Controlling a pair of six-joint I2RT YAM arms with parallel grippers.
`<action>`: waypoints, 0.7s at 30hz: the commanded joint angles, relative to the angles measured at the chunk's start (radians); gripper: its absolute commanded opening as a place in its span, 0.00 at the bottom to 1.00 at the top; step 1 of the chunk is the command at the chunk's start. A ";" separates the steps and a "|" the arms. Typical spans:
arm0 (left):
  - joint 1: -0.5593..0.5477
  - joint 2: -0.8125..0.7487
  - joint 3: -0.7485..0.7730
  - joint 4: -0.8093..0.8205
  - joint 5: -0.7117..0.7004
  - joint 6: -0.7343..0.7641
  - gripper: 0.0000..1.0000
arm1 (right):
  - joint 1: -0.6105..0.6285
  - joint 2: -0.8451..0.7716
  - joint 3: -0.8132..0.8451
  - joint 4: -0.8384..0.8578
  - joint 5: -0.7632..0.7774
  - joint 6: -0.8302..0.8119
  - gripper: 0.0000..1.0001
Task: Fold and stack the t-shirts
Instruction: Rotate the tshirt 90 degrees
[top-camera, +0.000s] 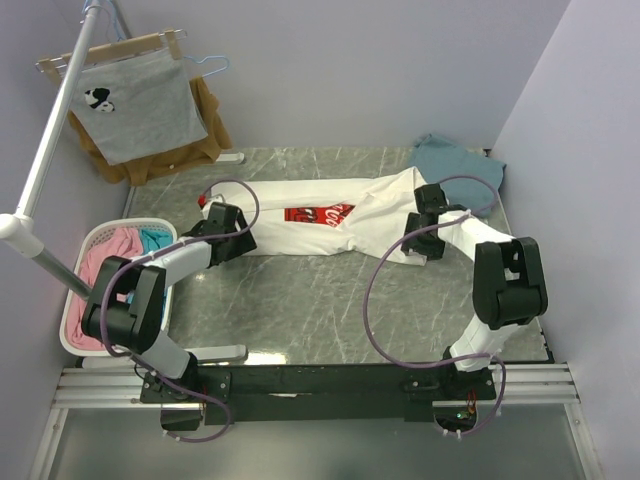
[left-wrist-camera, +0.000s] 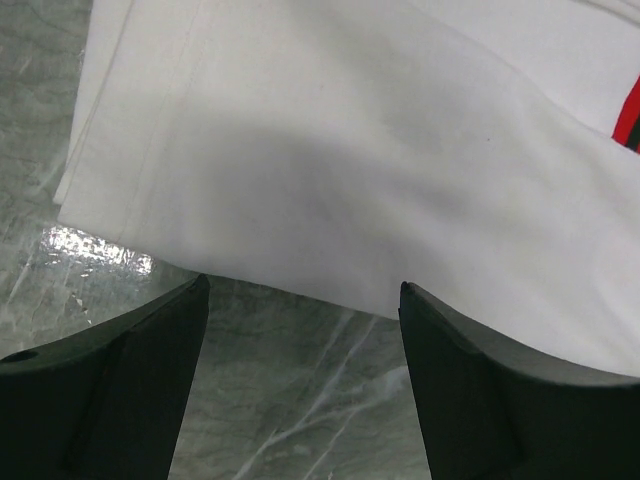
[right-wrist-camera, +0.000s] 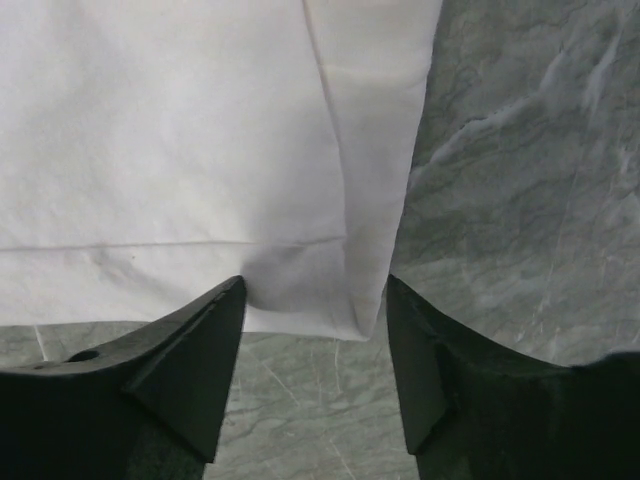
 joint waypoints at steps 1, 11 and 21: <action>0.006 -0.002 0.005 0.024 -0.028 -0.007 0.82 | -0.023 -0.019 -0.012 0.034 -0.043 -0.012 0.62; 0.026 -0.041 -0.027 0.012 -0.062 -0.018 0.77 | -0.042 0.000 -0.044 0.077 -0.128 -0.020 0.44; 0.050 0.001 -0.006 0.000 -0.140 -0.052 0.63 | -0.054 0.013 -0.035 0.074 -0.151 -0.026 0.43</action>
